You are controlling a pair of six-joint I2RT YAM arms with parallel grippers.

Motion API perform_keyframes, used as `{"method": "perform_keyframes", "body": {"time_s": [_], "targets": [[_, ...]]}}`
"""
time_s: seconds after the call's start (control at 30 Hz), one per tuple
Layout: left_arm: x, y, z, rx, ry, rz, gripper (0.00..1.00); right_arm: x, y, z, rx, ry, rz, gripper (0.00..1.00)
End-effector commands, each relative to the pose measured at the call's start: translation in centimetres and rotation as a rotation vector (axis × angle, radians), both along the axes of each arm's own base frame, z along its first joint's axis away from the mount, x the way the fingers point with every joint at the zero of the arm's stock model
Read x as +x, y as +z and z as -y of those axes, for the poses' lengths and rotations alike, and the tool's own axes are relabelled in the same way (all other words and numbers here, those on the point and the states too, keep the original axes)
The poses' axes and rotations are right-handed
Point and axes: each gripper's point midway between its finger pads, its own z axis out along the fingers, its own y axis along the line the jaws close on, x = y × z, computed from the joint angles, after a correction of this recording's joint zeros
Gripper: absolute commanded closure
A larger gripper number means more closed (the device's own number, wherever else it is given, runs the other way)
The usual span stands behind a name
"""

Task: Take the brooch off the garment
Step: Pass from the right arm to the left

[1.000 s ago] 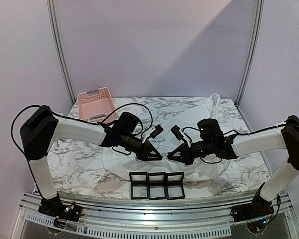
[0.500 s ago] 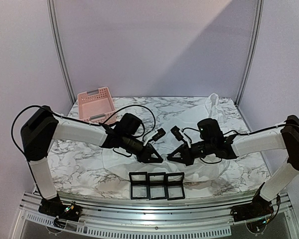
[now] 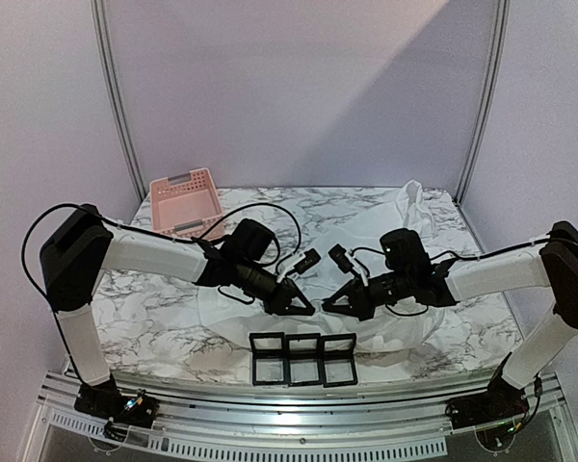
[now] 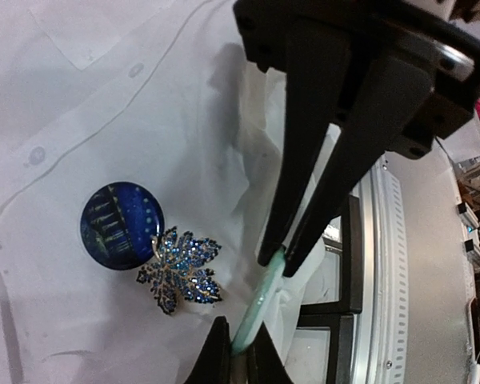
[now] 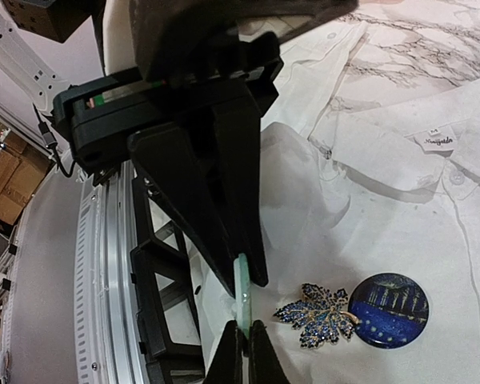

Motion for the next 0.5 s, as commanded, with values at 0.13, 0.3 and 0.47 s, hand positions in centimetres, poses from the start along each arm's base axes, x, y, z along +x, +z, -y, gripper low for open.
{"method": "perform_keyframes", "body": {"time_s": [0.13, 0.3, 0.47], "targets": [[-1.1, 0.1, 0.4, 0.0, -0.059, 0.013, 1.0, 0.0, 0.5, -0.5, 0.02, -0.002, 0.005, 0.92], [-1.2, 0.2, 0.4, -0.001, -0.066, 0.008, 1.0, 0.1, 1.8, 0.2, 0.064, -0.051, 0.025, 0.66], [-1.3, 0.4, 0.4, -0.006, -0.067, 0.006, 1.0, -0.3, 1.8, 0.6, 0.083, -0.062, 0.002, 0.55]]}}
